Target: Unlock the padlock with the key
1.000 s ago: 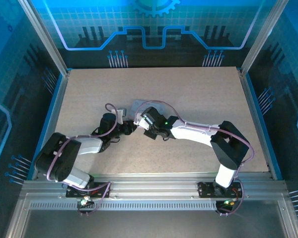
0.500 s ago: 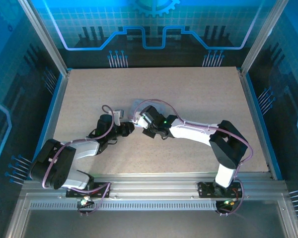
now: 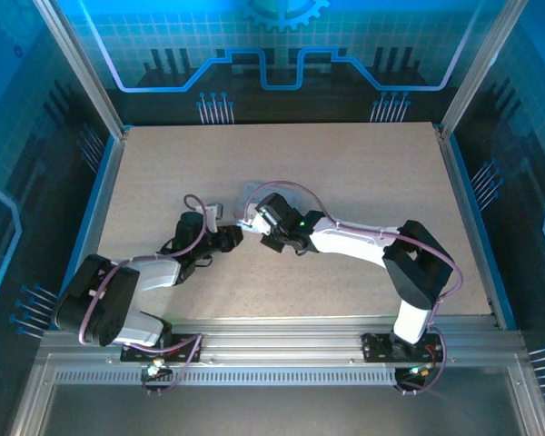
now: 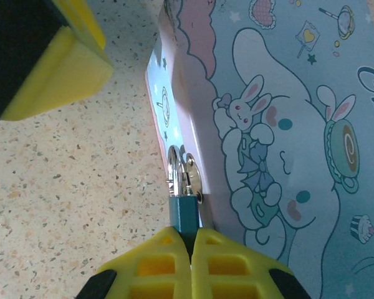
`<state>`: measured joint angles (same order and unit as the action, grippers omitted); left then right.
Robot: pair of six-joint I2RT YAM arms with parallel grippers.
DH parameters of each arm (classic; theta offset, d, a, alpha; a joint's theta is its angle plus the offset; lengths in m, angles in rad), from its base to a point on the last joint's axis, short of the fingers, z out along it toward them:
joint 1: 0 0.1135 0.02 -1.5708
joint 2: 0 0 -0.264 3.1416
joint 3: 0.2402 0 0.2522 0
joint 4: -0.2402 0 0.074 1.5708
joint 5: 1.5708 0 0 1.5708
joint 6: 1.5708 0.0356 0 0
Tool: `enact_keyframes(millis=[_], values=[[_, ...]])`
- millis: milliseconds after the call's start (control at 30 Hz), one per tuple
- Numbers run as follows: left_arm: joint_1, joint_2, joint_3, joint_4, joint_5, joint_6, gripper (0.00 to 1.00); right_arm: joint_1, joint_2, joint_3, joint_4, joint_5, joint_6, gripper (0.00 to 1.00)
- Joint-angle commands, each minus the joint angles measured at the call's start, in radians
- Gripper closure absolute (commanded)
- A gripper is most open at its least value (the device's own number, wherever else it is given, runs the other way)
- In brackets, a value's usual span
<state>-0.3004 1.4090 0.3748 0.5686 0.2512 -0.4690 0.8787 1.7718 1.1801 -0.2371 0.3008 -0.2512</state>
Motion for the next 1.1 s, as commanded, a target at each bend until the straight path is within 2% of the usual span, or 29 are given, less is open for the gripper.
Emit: enact_keyframes(millis=[0, 467, 867, 1067], values=[[0.012, 0.009, -0.011, 0.022, 0.006, 0.001, 0.67, 0.009, -0.003, 0.018, 0.057, 0.021, 0.024, 1.0], [0.017, 0.041, -0.021, 0.038, 0.011, -0.006, 0.67, 0.01, 0.049, 0.007, 0.134, 0.017, 0.041, 1.0], [0.042, -0.05, -0.02, -0.049, -0.017, 0.01, 0.67, 0.015, 0.074, -0.067, 0.303, 0.055, 0.031, 1.0], [0.049, -0.067, -0.022, -0.068, -0.022, 0.013, 0.66, 0.028, 0.059, -0.07, 0.323, 0.047, 0.02, 1.0]])
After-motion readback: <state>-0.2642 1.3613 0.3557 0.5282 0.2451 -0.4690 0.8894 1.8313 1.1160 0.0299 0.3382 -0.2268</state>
